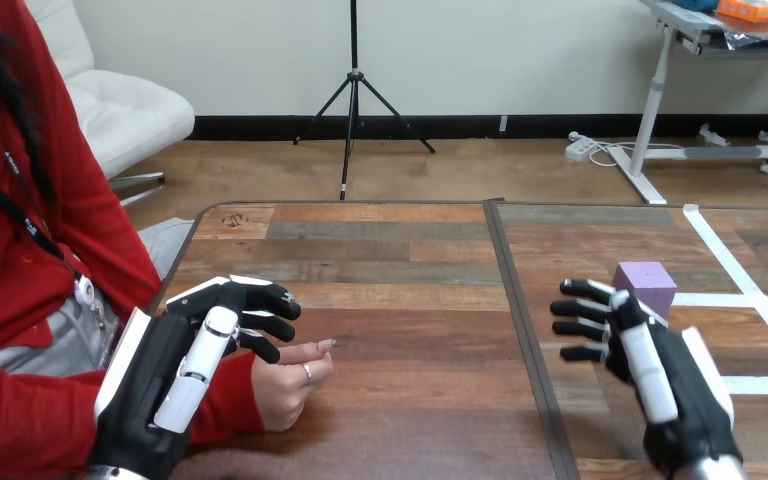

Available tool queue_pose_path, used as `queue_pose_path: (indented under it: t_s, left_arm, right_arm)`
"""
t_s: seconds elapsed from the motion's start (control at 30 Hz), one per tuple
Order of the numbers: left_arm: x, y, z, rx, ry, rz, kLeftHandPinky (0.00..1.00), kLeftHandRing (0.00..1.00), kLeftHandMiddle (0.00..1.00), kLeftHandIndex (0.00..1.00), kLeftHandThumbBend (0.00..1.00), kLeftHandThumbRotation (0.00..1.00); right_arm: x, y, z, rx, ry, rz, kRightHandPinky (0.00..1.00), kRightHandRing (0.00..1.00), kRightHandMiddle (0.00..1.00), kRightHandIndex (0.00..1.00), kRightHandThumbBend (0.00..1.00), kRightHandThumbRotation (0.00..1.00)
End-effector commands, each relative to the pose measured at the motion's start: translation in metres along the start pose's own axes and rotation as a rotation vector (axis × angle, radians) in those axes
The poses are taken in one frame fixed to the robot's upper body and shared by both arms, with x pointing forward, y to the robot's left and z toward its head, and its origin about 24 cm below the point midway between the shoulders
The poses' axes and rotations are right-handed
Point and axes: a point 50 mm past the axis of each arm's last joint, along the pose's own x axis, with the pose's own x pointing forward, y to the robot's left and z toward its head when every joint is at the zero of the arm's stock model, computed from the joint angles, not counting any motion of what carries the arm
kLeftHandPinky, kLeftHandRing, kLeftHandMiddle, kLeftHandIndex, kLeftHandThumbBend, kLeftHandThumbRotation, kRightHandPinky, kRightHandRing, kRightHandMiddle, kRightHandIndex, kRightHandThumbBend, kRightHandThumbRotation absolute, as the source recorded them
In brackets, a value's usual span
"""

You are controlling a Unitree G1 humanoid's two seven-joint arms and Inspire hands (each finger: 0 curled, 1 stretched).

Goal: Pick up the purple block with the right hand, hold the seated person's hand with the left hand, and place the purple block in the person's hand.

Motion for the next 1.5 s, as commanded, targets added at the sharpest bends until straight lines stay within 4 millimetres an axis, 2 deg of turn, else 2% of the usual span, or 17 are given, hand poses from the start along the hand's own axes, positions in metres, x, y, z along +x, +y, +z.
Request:
queue_pose_path:
  t_s: [0.0,0.4,1.0,1.2,1.47]
  left_arm:
    - [0.02,0.005,0.017,0.035,-0.125,-0.008,0.45,0.56,0.6,0.55,0.35,0.96]
    - [0.02,0.006,0.017,0.044,-0.12,0.002,0.45,0.55,0.59,0.54,0.32,0.99]
    - [0.019,0.007,0.016,0.037,-0.113,-0.011,0.47,0.55,0.59,0.54,0.35,0.96]
    - [0.02,0.007,0.016,0.038,-0.117,-0.014,0.47,0.55,0.58,0.53,0.33,0.95]
    - [0.02,0.008,0.016,0.052,-0.12,-0.016,0.46,0.54,0.58,0.53,0.3,0.95]
  right_arm:
    - [0.057,-0.027,0.047,-0.122,-0.159,-0.044,0.66,0.74,0.76,0.78,0.69,1.0]
    - [0.089,-0.041,0.062,-0.188,-0.139,-0.056,0.69,0.76,0.76,0.78,0.63,1.0]
    - [0.127,-0.059,0.08,-0.3,-0.092,-0.072,0.76,0.81,0.79,0.8,0.73,1.0]
    - [0.136,-0.063,0.091,-0.337,-0.096,-0.078,0.79,0.83,0.81,0.82,0.71,1.0]
    - [0.149,-0.07,0.106,-0.405,-0.07,-0.103,0.78,0.83,0.83,0.82,0.69,1.0]
